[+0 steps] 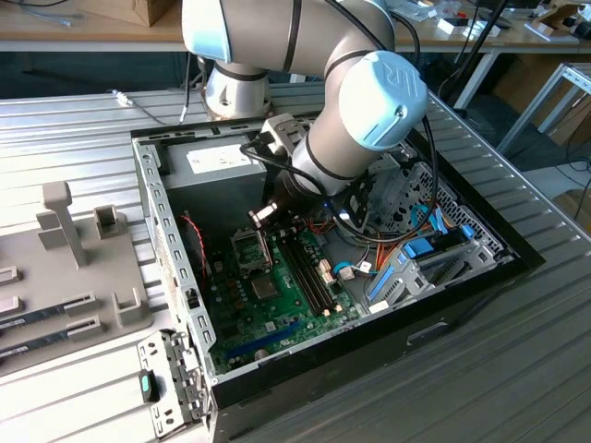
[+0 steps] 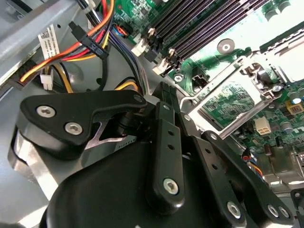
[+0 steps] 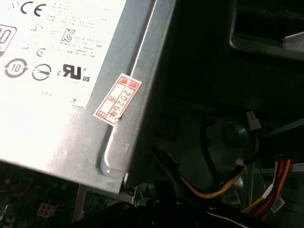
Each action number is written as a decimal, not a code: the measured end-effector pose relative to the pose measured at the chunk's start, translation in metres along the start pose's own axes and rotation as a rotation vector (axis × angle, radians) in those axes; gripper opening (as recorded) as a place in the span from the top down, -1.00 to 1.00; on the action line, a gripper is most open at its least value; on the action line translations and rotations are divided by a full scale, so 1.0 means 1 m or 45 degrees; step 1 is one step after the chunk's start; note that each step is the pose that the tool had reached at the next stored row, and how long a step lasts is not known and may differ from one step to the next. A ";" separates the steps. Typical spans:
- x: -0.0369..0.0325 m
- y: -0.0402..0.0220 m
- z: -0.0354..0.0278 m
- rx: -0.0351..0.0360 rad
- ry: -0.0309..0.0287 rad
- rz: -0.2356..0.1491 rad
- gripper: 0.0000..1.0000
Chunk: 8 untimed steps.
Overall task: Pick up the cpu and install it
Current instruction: 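Close the cpu cover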
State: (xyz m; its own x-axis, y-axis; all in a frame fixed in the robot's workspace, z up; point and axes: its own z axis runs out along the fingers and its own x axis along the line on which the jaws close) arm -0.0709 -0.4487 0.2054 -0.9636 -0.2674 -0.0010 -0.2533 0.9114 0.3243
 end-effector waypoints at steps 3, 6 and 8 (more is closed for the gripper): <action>0.0001 -0.0003 0.0007 0.0001 0.0270 -0.078 0.79; -0.0001 -0.0006 0.0014 0.0003 0.0523 -0.151 0.79; -0.0018 -0.0012 0.0017 0.0001 0.0695 -0.202 0.79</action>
State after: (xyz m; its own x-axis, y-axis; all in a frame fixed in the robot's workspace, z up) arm -0.0690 -0.4488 0.2034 -0.9054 -0.4246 -0.0008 -0.4020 0.8564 0.3241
